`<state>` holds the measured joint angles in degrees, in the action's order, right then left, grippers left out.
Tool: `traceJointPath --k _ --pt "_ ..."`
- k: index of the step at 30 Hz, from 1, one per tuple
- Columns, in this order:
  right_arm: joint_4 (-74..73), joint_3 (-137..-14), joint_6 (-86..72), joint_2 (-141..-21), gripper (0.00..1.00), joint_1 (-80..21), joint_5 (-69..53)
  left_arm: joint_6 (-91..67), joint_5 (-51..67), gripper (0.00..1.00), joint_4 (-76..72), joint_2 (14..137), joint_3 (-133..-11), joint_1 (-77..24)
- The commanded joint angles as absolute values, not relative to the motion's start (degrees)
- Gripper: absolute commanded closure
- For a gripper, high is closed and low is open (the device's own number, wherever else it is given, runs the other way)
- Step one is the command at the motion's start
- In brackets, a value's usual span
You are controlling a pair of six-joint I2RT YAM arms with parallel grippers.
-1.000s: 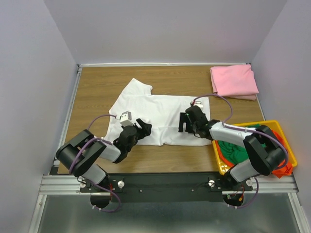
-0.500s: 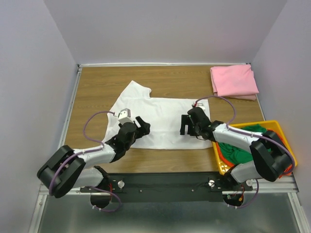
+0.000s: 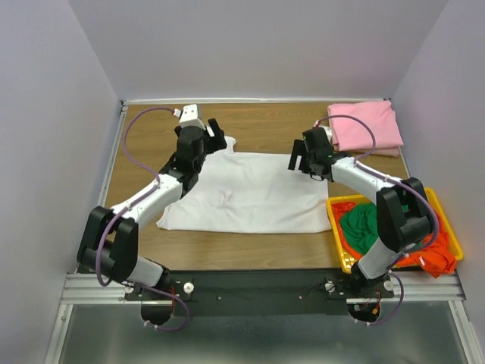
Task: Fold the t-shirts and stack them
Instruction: Fold the tshirt
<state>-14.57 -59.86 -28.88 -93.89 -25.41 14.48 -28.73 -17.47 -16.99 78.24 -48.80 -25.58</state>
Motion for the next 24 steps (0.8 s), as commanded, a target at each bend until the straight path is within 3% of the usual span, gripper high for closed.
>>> traceJointPath --k 1,11,24 --pt "-16.3 -65.2 -26.0 -98.4 0.06 -19.0 11.3 -18.7 -13.5 0.15 -9.4 87.0 -59.9 -22.6" --pt "-16.3 -74.5 -22.6 -109.3 0.2 -11.1 10.6 -13.7 -10.5 0.22 -1.9 111.2 -82.5 -17.6" --pt "-15.9 -77.1 -21.7 -115.7 0.35 -8.0 9.2 -11.3 -8.8 0.23 3.2 121.5 -95.0 -14.7"
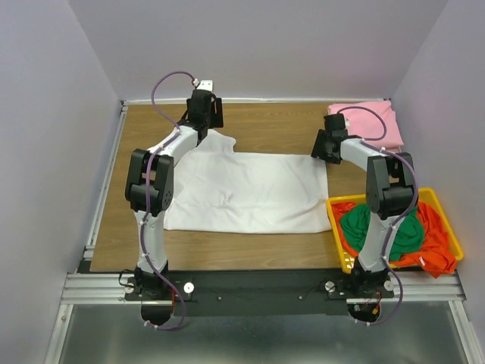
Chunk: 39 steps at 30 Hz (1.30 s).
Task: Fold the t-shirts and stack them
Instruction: Fold the tshirt
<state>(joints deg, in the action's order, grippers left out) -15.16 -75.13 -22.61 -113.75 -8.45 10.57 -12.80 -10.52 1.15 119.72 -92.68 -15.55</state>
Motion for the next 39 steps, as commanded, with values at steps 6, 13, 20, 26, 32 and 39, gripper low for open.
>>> traceJointPath --k 6,13,20,26,32,39 --pt "-15.8 -76.8 -21.2 -116.2 0.46 -7.7 8.3 -10.5 -9.9 0.23 7.4 126.5 -99.7 -14.2" --pt "-15.6 -76.3 -20.6 -116.5 0.64 -7.7 8.2 -10.8 -9.9 0.25 10.1 131.0 -105.5 -13.4" --pt "-15.6 -75.8 -20.4 -116.2 0.79 -7.7 7.7 -11.5 -9.7 0.28 14.0 136.1 -112.0 -12.6" --pt "-15.6 -75.7 -20.3 -116.1 0.8 -7.7 7.3 -12.2 -10.0 0.3 14.5 138.2 -115.1 -12.5" --pt "-15.6 -75.7 -20.2 -116.2 0.8 -7.8 6.9 -13.6 -10.6 0.34 19.9 142.4 -121.7 -12.3" --pt "-15.6 -75.6 -20.0 -116.2 0.81 -7.7 6.5 -15.4 -11.5 0.25 25.0 145.0 -127.0 -12.3"
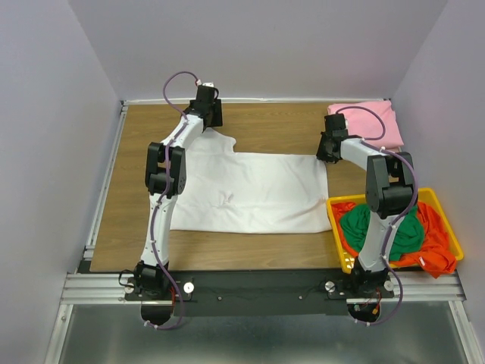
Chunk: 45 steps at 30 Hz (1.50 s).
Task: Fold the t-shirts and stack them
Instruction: Fold the tshirt
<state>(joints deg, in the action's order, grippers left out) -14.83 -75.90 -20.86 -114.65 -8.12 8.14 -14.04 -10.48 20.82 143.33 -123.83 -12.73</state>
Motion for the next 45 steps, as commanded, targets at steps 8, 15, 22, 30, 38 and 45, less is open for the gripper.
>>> traceJointPath --k 8,15,22,30,38,45 --pt "-15.6 -75.6 -20.0 -116.5 0.8 -7.8 6.1 -15.0 -14.0 0.37 23.8 141.1 -124.4 -12.0" --pt "-15.6 -75.6 -20.1 -116.7 0.81 -7.8 4.9 -13.3 -12.4 0.41 28.8 144.6 -128.0 -11.6" --pt "-15.6 -75.2 -20.0 -116.0 0.81 -7.7 4.8 -12.7 -11.2 0.47 27.5 144.8 -127.4 -11.6" --pt "-15.6 -74.9 -20.2 -115.8 0.81 -7.8 4.3 -12.6 -9.1 0.55 30.0 147.4 -130.8 -11.6" --pt "-15.6 -74.9 -20.1 -115.6 0.82 -7.7 3.8 -12.5 -8.4 0.68 32.1 148.8 -132.9 -11.6" --pt "-15.6 -74.9 -20.1 -115.6 0.85 -7.7 3.6 -12.3 -9.1 0.95 30.6 147.7 -130.7 -11.6"
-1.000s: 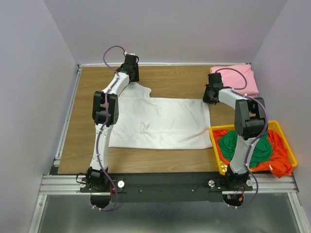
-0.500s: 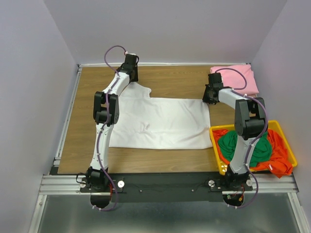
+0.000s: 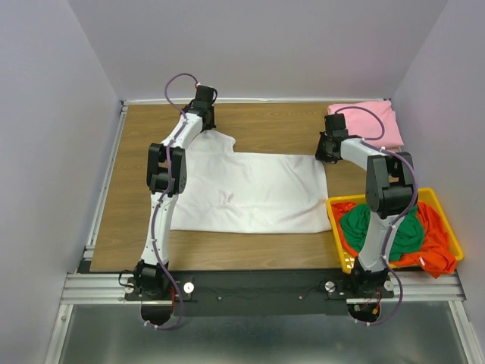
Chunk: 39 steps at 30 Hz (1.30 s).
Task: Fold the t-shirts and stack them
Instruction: Fold the tshirt
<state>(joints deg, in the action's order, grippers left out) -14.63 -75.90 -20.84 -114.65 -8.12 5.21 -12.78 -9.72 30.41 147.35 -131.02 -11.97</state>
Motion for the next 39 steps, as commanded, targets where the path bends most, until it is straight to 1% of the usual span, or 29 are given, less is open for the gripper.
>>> traceJointPath --k 1,3,11,19,27,31,33,35,37,38,39 --pt "-15.6 -75.1 -20.1 -115.6 0.89 -7.8 3.4 -12.0 -9.3 0.99 30.2 147.0 -130.5 -11.6" --pt "-15.6 -75.1 -20.1 -115.5 0.94 -7.8 3.2 -11.7 -10.5 1.0 29.8 146.3 -130.2 -11.6" --pt "-15.6 -76.1 -20.5 -114.2 1.0 -7.8 2.2 -9.8 -10.9 1.0 25.6 142.7 -128.7 -10.8" --pt "-15.6 -81.2 -20.9 -115.6 1.0 -7.8 1.3 -8.3 -7.5 1.0 21.7 141.2 -129.4 -7.8" --pt "-15.7 -91.0 -22.3 -121.4 1.0 -7.8 0.3 -4.7 1.3 1.0 17.8 141.7 -134.2 -5.4" --pt "-15.7 -95.5 -22.1 -124.1 0.99 -7.8 -3.5 -3.1 5.5 1.0 15.9 140.9 -134.1 -4.3" --pt "-15.6 -96.7 -21.8 -124.2 1.0 -8.1 -4.0 -3.0 6.9 1.0 15.0 138.4 -132.1 -4.1" --pt "-15.6 -96.8 -21.5 -123.6 1.0 -8.2 -4.0 -3.2 8.0 1.0 12.3 134.8 -127.3 -4.1" --pt "-15.5 -95.5 -21.3 -121.9 1.0 -8.3 -3.9 -4.7 9.0 1.0 5.4 127.5 -111.6 -4.1" --pt "-15.4 -94.8 -21.1 -120.9 1.0 -8.4 -3.8 -5.5 9.0 1.0 3.0 125.0 -111.5 -4.1" --pt "-15.0 -94.0 -21.0 -120.2 1.0 -8.5 -3.7 -6.8 9.0 1.0 -1.1 122.6 -104.1 -4.1"
